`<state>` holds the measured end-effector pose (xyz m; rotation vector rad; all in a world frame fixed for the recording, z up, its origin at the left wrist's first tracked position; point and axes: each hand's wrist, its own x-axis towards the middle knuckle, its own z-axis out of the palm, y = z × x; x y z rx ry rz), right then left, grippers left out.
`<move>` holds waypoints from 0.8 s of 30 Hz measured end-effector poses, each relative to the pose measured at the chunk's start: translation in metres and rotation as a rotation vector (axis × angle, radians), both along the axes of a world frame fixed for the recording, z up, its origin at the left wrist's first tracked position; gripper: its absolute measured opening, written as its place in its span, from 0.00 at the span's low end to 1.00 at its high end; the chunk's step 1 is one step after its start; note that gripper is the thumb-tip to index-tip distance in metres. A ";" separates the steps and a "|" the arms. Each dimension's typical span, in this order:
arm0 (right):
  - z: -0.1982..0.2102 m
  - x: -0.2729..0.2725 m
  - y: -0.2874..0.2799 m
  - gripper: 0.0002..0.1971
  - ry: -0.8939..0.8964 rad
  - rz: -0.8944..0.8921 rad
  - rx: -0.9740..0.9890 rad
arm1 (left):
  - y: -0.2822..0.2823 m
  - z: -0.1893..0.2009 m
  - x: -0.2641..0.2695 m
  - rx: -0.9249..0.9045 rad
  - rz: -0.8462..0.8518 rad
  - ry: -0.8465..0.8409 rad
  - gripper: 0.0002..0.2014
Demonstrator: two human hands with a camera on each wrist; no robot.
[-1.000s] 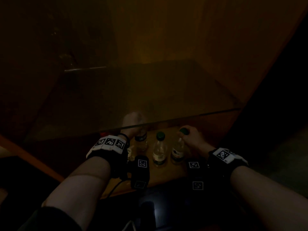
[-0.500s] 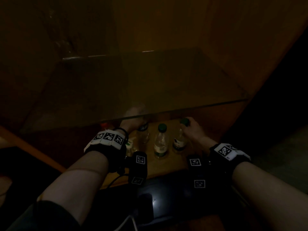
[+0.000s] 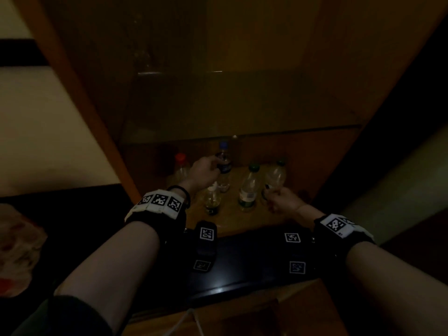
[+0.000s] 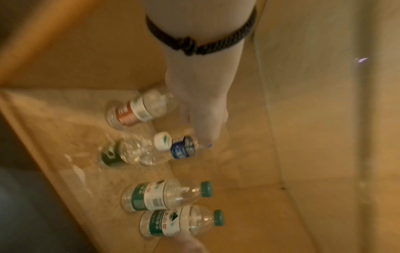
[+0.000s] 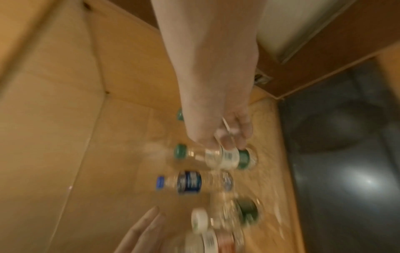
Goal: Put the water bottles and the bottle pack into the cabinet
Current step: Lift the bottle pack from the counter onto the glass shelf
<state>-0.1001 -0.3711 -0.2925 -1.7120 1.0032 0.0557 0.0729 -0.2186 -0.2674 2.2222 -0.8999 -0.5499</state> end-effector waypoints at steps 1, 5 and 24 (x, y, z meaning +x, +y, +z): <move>0.002 -0.003 0.014 0.09 0.043 0.043 -0.009 | 0.013 0.003 -0.003 -0.020 -0.011 0.026 0.16; 0.011 -0.012 0.081 0.05 0.147 0.155 -0.004 | 0.077 0.021 -0.017 -0.018 -0.175 0.078 0.13; 0.059 0.116 0.403 0.11 0.086 0.811 -0.031 | 0.458 0.065 0.026 -0.065 0.296 -0.057 0.12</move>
